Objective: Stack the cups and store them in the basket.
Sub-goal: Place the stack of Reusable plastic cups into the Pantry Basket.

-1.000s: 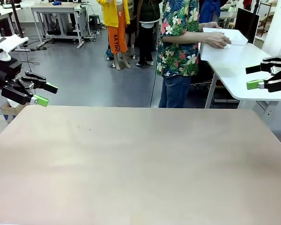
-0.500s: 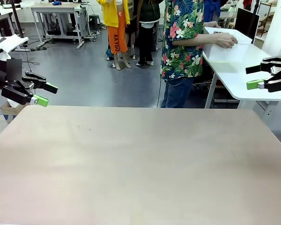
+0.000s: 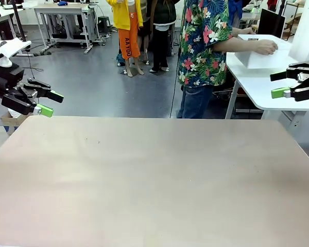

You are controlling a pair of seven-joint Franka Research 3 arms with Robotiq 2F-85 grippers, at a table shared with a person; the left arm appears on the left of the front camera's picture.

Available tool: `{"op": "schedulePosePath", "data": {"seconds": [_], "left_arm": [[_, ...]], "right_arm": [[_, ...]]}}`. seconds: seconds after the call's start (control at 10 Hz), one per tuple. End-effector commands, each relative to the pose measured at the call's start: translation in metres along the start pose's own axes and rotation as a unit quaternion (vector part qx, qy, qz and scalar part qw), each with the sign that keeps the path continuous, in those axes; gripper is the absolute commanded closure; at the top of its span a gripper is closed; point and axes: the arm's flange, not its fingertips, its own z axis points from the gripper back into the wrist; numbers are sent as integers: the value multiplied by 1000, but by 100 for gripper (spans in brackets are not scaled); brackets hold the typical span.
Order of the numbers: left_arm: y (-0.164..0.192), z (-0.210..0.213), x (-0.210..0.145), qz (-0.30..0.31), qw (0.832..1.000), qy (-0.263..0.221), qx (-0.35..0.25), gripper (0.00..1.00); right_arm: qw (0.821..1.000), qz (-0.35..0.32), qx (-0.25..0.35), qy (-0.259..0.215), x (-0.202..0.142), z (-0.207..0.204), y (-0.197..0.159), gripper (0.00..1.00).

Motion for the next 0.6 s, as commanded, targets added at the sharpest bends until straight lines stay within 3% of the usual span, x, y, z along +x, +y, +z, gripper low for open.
{"op": "schedulePosePath", "data": {"seconds": [0.0, 0.5], "left_arm": [[0, 0, 2, 4, 1000, 0, 3, 0], [0, 0, 2, 4, 1000, 0, 3, 0]], "right_arm": [[1000, -12, -11, -8, 5, -2, -2, 0], [1000, -12, -11, -8, 5, -2, -2, 0]]}}
